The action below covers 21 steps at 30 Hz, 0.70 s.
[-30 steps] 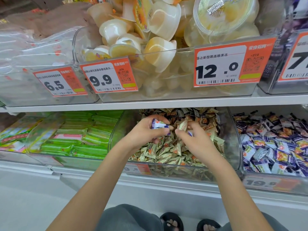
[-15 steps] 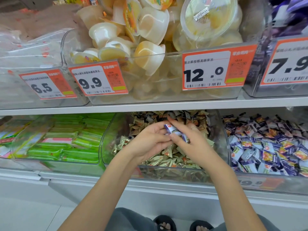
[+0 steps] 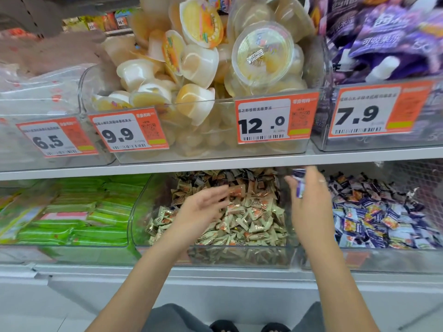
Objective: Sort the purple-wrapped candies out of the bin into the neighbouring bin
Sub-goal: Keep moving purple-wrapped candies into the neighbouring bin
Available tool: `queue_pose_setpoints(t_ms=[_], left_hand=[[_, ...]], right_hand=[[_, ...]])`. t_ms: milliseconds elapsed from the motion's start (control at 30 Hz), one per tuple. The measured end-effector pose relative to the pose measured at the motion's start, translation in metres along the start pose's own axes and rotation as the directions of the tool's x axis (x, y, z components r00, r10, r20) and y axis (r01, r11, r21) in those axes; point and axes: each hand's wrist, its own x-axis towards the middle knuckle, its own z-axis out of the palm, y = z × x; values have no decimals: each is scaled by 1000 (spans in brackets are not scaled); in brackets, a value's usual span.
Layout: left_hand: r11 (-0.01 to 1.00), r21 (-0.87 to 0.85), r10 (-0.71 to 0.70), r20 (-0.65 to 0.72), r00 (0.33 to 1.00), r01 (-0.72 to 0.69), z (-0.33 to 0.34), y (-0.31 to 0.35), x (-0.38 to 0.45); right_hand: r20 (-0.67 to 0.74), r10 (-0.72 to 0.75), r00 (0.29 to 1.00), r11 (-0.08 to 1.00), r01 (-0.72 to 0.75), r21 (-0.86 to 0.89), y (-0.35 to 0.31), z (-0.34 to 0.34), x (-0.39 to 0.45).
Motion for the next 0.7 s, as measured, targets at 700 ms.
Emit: queue_pose_setpoints(t_ms=[700], left_hand=[[881, 469, 266, -395, 879, -56, -78, -67, -14]], right_hand=[[756, -153, 636, 931, 349, -105, -87, 171, 26]])
